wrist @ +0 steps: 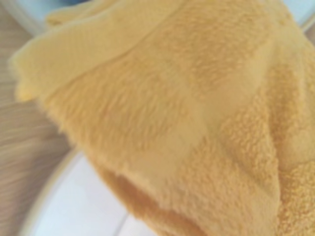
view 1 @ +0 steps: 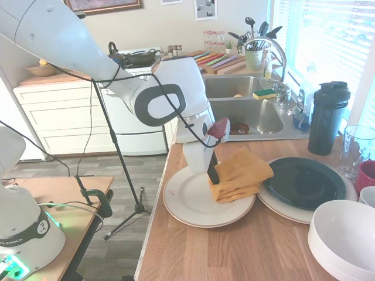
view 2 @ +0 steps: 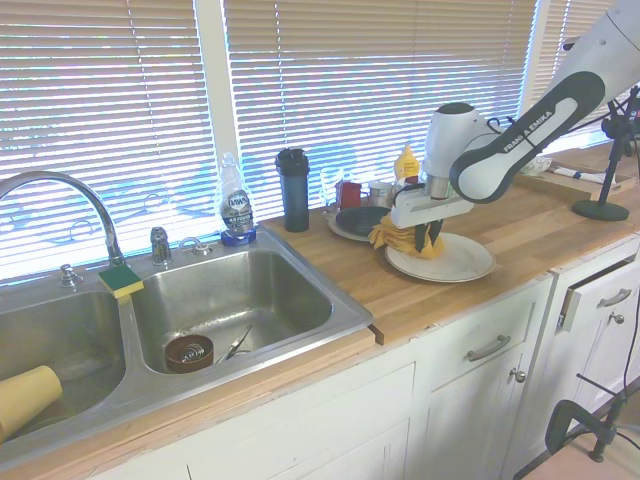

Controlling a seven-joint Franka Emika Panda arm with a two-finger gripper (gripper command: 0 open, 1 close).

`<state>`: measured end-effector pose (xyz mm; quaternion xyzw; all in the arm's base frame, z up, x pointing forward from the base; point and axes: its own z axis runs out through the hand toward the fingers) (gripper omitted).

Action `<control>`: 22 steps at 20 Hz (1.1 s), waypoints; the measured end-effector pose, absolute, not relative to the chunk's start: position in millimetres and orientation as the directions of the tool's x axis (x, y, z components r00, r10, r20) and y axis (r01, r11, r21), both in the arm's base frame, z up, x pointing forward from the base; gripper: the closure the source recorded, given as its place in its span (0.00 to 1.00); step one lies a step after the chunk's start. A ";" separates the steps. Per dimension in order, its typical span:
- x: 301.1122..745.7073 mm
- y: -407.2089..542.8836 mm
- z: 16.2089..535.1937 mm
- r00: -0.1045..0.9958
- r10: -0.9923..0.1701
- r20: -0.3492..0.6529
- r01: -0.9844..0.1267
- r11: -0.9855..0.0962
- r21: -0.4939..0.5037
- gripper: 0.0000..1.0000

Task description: Wipe the white plate in clockwise motion

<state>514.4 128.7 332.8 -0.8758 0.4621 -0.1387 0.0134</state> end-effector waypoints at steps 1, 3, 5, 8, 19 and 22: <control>515.6 124.1 332.4 0.531 -0.814 0.237 -0.808 -0.570 -0.150 1.00; 517.3 115.8 332.1 0.522 -0.816 0.247 -0.813 -0.564 -0.146 1.00; 518.2 108.2 331.2 0.516 -0.819 0.252 -0.817 -0.558 -0.141 1.00; 515.9 98.8 329.9 0.509 -0.821 0.258 -0.823 -0.552 -0.134 1.00; 470.0 93.7 331.9 0.518 -0.815 0.259 -0.823 -0.557 -0.105 1.00; 457.1 103.9 333.6 0.530 -0.810 0.251 -0.819 -0.566 -0.099 1.00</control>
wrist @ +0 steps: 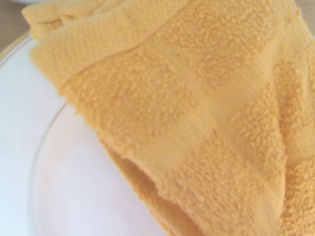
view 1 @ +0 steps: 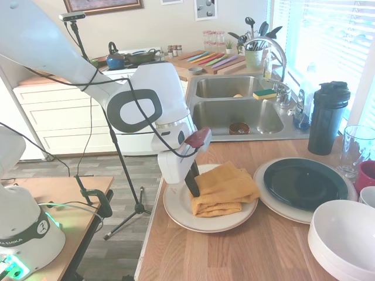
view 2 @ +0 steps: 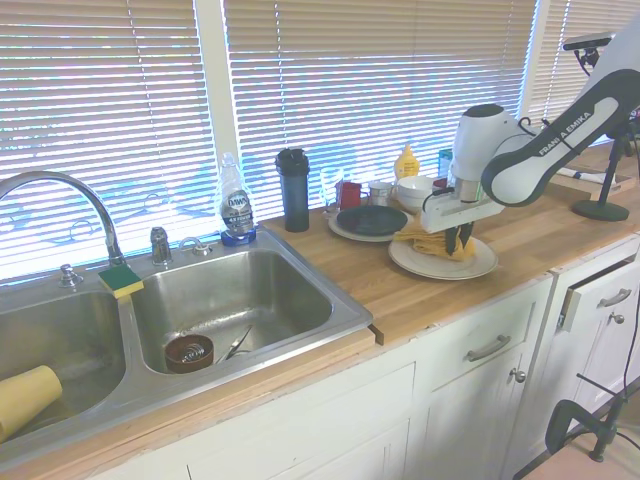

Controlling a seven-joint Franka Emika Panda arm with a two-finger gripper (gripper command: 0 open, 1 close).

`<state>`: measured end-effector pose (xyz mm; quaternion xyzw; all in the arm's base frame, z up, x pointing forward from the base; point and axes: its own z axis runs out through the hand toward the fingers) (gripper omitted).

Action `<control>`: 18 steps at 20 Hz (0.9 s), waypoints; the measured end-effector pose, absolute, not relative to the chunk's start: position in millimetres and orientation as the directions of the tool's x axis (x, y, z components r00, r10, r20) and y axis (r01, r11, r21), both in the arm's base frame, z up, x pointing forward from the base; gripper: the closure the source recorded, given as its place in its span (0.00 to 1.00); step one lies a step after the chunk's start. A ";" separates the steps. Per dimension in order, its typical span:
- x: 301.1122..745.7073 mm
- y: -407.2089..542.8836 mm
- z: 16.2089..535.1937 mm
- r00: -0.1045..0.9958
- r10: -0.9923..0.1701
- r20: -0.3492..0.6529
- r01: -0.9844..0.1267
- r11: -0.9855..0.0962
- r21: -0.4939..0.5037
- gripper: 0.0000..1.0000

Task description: Wipe the white plate in clockwise motion

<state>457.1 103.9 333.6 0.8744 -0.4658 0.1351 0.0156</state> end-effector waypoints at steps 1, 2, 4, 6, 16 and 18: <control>453.5 107.9 334.6 0.532 -0.810 0.246 -0.818 -0.567 -0.097 1.00; 450.2 112.3 335.6 0.537 -0.808 0.243 -0.816 -0.571 -0.095 1.00; 445.6 123.6 338.4 0.545 -0.805 0.234 -0.811 -0.577 -0.094 1.00; 442.6 134.2 339.1 0.555 -0.801 0.225 -0.805 -0.586 -0.098 1.00; 483.9 165.8 349.2 0.572 -0.793 0.210 -0.786 -0.603 -0.139 1.00; 494.6 175.1 352.5 0.578 -0.789 0.208 -0.780 -0.609 -0.144 1.00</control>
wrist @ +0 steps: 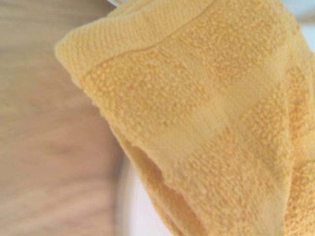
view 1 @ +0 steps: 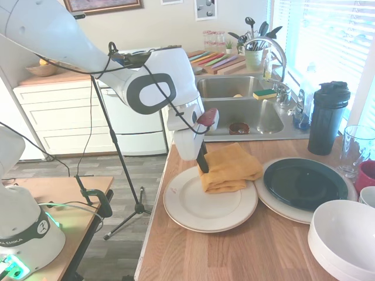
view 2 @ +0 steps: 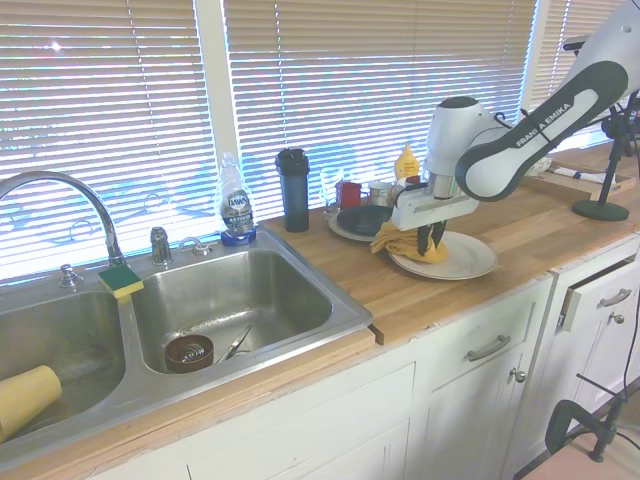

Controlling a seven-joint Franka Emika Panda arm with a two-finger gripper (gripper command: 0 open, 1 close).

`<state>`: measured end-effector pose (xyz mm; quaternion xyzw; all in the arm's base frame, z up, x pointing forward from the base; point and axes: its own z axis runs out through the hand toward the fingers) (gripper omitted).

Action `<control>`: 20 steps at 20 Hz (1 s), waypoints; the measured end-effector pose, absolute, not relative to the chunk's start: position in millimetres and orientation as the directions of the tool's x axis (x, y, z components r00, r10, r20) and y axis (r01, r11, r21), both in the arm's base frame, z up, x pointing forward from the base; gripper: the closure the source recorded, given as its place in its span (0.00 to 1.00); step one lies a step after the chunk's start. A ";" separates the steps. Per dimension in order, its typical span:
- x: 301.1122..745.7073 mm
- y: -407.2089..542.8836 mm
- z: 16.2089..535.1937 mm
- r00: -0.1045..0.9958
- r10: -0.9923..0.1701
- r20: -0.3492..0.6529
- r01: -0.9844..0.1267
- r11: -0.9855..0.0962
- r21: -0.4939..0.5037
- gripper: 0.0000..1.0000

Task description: Wipe the white plate in clockwise motion

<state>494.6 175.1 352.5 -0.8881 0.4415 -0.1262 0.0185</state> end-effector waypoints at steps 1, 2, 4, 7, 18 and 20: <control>499.7 179.9 355.8 0.581 -0.787 0.209 -0.776 -0.613 -0.150 1.00; 505.0 184.9 360.6 0.583 -0.785 0.211 -0.772 -0.616 -0.155 1.00; 515.7 195.2 372.6 0.586 -0.780 0.218 -0.764 -0.622 -0.172 1.00; 532.6 213.5 393.1 0.592 -0.772 0.230 -0.749 -0.633 -0.196 1.00; 593.3 273.8 365.9 0.617 -0.749 0.241 -0.723 -0.661 -0.204 1.00; 598.8 279.0 352.9 0.622 -0.748 0.234 -0.722 -0.663 -0.199 1.00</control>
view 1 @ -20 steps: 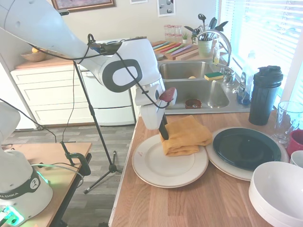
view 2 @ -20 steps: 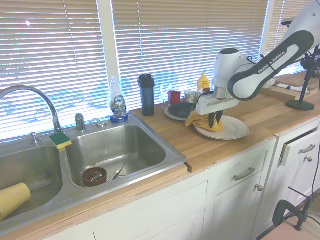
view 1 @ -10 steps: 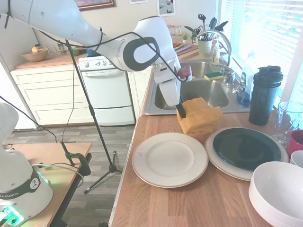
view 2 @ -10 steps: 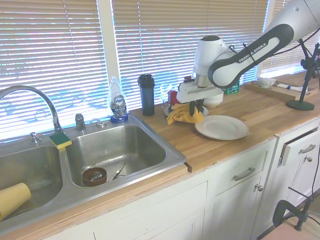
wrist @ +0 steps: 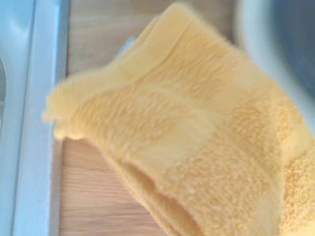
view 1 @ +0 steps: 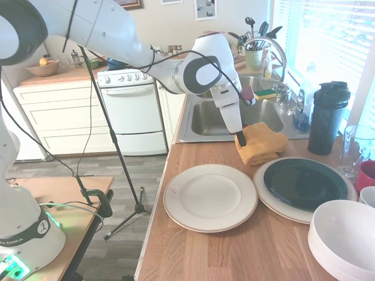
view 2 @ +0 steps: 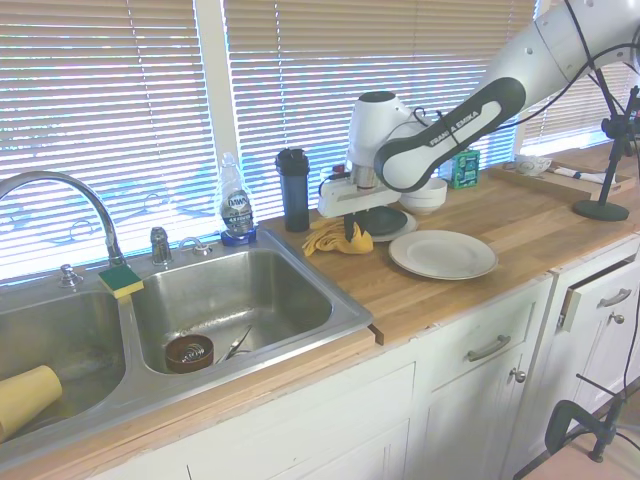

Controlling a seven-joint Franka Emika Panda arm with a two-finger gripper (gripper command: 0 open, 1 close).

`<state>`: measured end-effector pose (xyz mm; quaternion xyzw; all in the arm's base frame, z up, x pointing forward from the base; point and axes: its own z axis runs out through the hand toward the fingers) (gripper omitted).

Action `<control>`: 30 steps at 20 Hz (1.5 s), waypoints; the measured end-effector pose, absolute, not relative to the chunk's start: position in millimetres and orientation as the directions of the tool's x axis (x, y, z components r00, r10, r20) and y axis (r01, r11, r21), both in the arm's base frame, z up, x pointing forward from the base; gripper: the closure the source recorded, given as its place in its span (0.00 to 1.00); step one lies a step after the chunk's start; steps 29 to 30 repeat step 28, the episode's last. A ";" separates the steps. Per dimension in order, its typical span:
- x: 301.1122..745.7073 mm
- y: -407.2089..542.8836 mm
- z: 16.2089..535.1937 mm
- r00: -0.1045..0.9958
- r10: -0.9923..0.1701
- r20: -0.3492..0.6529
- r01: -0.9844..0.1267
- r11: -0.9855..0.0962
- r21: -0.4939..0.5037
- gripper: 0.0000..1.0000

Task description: Wipe the white plate in clockwise motion

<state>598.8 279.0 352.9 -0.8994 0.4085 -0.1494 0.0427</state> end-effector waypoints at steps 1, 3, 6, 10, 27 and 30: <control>599.4 280.7 347.1 0.625 -0.746 0.227 -0.721 -0.664 -0.196 1.00; 599.4 282.0 339.9 0.641 -0.736 0.216 -0.713 -0.676 -0.188 1.00; 598.6 281.8 337.8 0.674 -0.710 0.207 -0.688 -0.704 -0.177 0.00; 596.5 281.2 334.9 0.695 -0.689 0.204 -0.669 -0.724 -0.166 0.00; 576.5 273.8 370.5 0.736 -0.656 0.169 -0.637 -0.755 -0.156 0.00; 572.3 272.3 373.5 0.748 -0.646 0.151 -0.631 -0.763 -0.138 0.00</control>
